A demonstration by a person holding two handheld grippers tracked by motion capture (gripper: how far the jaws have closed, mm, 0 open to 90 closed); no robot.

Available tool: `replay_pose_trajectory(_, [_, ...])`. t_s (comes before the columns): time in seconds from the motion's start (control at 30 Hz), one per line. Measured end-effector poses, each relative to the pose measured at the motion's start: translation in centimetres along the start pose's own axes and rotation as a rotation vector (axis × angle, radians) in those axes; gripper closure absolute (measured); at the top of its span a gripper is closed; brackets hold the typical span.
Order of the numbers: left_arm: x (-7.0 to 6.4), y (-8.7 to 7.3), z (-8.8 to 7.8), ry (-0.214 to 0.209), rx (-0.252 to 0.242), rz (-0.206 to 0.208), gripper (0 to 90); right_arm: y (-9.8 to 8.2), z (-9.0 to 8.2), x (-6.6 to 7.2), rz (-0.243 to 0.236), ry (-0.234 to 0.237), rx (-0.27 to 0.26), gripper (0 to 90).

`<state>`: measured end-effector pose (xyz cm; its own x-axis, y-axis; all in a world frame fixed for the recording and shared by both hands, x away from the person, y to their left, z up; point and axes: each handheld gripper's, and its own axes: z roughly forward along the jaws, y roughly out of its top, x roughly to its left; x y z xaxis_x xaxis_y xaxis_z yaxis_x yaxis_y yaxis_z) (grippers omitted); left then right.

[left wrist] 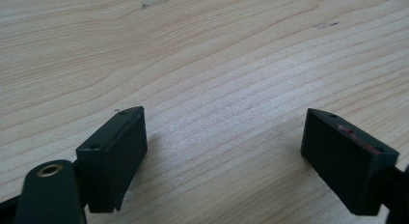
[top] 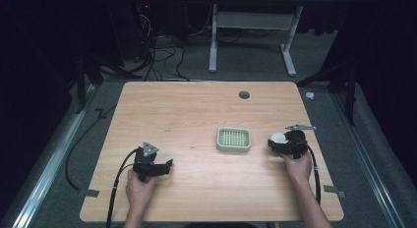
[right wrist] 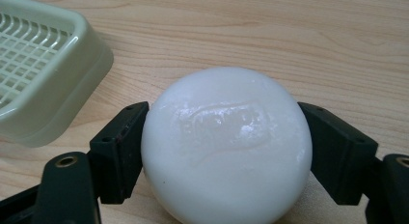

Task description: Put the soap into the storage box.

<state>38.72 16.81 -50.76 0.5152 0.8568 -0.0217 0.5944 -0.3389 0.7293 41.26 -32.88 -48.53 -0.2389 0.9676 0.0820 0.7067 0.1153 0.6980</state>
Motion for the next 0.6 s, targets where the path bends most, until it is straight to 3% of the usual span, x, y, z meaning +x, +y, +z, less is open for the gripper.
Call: replay_pose_trajectory(0.6, [0.0, 0.0, 0.0, 0.000, 0.000, 0.000, 16.9, 0.3, -1.8, 0.0, 0.013, 0.038, -0.041, 23.6])
